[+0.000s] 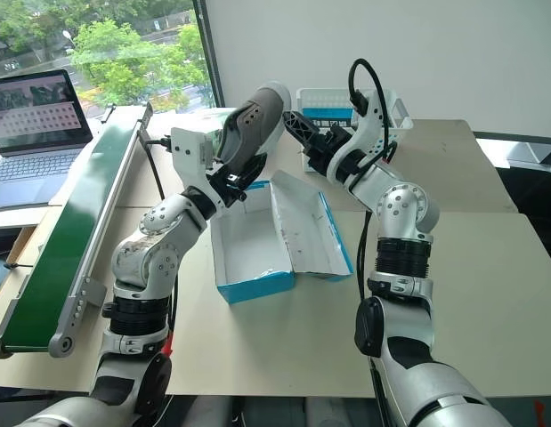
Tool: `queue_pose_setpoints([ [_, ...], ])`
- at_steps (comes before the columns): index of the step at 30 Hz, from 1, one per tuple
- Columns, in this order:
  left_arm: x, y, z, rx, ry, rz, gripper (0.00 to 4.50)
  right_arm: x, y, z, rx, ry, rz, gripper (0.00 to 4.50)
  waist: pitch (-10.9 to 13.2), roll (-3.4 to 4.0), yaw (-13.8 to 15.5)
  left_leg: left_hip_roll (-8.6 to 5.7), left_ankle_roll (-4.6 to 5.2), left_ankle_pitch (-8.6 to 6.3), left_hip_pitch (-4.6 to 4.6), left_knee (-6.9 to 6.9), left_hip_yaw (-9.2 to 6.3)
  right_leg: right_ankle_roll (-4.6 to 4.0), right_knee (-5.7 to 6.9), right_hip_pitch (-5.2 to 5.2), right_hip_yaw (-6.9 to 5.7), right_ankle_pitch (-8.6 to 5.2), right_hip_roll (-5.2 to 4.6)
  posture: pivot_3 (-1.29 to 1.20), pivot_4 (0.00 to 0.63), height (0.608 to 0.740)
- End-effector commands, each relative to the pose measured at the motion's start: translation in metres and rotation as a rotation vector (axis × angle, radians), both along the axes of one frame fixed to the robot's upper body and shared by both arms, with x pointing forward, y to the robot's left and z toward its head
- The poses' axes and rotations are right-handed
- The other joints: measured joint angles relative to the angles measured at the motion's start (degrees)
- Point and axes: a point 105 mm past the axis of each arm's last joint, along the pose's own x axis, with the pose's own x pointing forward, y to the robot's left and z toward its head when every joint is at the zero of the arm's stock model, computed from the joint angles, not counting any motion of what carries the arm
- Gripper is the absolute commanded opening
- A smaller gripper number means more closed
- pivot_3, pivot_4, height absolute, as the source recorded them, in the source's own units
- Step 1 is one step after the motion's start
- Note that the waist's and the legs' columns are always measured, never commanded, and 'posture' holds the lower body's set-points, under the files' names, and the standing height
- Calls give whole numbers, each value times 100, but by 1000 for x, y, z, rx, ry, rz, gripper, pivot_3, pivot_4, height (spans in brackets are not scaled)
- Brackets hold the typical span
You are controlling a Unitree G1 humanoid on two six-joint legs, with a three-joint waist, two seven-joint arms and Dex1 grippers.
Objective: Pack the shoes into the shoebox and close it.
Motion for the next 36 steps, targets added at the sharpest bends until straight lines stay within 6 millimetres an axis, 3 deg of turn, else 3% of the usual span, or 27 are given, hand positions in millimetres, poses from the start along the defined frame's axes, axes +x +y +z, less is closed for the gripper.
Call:
queue_pose_setpoints([
  [1,-12,-7,19,-17,-90,-42,2440,-14,9,37,21,-117,48,4500,0,0,1,0,0,0,0,0,0,0,0,0,0,0,0,0,150,740],
  [4,-12,-10,19,-11,-92,-51,2440,-23,16,51,33,-151,91,4500,0,0,1,0,0,0,0,0,0,0,0,1,0,0,0,0,150,740],
  [7,-12,-10,21,-13,-95,-52,2440,-26,21,50,30,-149,114,4500,0,0,6,0,0,0,0,0,-1,0,0,0,0,0,0,0,150,740],
  [15,-12,-11,31,-23,-118,-49,2440,-29,39,12,5,-56,165,4500,0,0,-7,0,0,0,0,0,-1,0,1,0,0,0,0,0,150,740],
  [18,-12,-11,34,-26,-124,-50,2429,-29,43,1,-3,-31,171,3807,0,0,0,0,0,0,0,0,-1,0,2,0,0,0,0,0,150,740],
  [20,-13,-12,34,-26,-124,-53,2429,-27,42,-3,-5,-22,166,3117,0,0,5,0,0,1,-1,1,-1,0,2,0,0,0,0,0,150,740],
  [24,-15,-11,32,-27,-112,-57,2429,-25,38,-4,6,-23,147,1712,0,0,11,0,0,0,0,1,-2,0,1,1,-1,0,0,0,150,740],
  [27,-16,-11,28,-27,-95,-61,2429,-24,36,-1,12,-31,139,1038,0,0,5,0,0,0,0,1,-1,0,1,1,-1,0,0,0,150,740],
  [32,-25,-6,17,-10,-47,-78,2429,-22,34,3,12,-49,128,872,0,0,-18,0,0,0,1,1,-1,0,1,0,0,0,1,0,150,740],
  [36,-39,11,-7,36,40,-98,4173,-21,31,4,8,-57,123,750,0,0,-17,1,0,0,2,0,-2,0,4,0,1,0,1,0,150,740],
])
